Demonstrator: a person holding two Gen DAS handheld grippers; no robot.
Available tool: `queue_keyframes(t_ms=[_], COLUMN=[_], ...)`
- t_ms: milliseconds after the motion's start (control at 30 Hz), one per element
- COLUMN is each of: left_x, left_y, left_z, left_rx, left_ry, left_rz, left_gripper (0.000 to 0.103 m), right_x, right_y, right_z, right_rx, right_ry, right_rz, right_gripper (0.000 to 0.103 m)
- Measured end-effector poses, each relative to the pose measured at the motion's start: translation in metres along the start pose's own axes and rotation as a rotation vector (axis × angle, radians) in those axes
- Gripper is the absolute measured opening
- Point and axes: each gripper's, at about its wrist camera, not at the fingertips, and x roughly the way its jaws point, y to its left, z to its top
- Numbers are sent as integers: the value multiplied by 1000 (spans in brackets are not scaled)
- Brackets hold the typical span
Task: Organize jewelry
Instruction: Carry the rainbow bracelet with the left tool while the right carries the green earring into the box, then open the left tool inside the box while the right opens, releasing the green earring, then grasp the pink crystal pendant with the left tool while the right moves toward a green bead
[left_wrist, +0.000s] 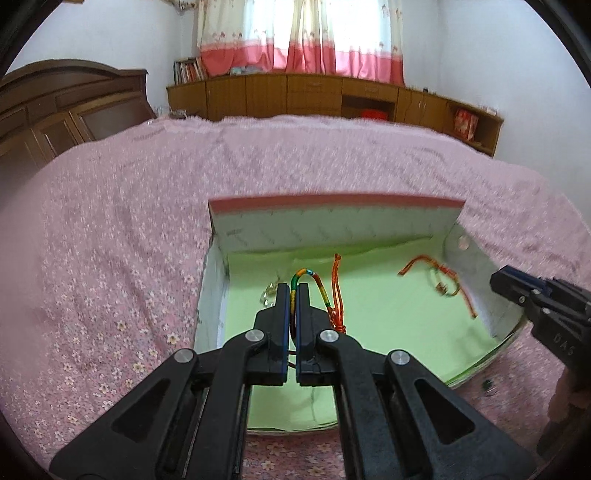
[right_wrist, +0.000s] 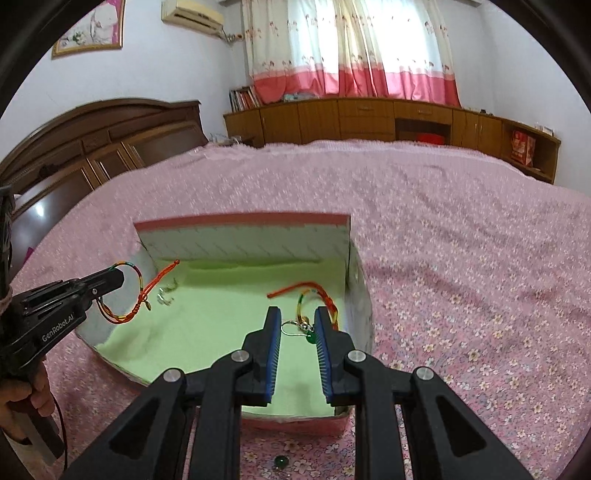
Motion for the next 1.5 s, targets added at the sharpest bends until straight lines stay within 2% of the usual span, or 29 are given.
queue_keyframes(t_ms=[133, 333, 700, 767, 867, 933, 1000, 1300, 1500], left_x=[15, 32, 37, 35, 32, 29, 24, -1, -28], left_y=[0, 7, 0, -1, -3, -2, -2, -3, -6], left_z=[-5, -11, -13, -13, -12, -11, -10, -7, -7], left_rx=[10, -4, 17, 17, 15, 13, 9, -27, -26], left_ry=[60, 134, 162, 164, 160, 155, 149, 132, 98], left_rz=[16, 36, 43, 46, 41, 29, 17, -30, -58], left_gripper=[0, 0, 0, 0, 12, 20, 22, 24, 25], right_x=[13, 22, 30, 30, 27, 24, 20, -11, -36], right_y=[-2, 5, 9, 8, 9, 9, 10, 2, -5], right_z=[-5, -6, -6, -5, -4, -4, -3, 2, 2], right_rx=[3, -38, -67, -65, -63, -61, -55, -12, 23], right_ry=[58, 99, 150, 147, 141, 133, 123, 54, 7], right_rz=[-10, -27, -31, -24, -16, -12, -5, 22, 41], right_gripper=[20, 20, 21, 21, 23, 29, 31, 41, 41])
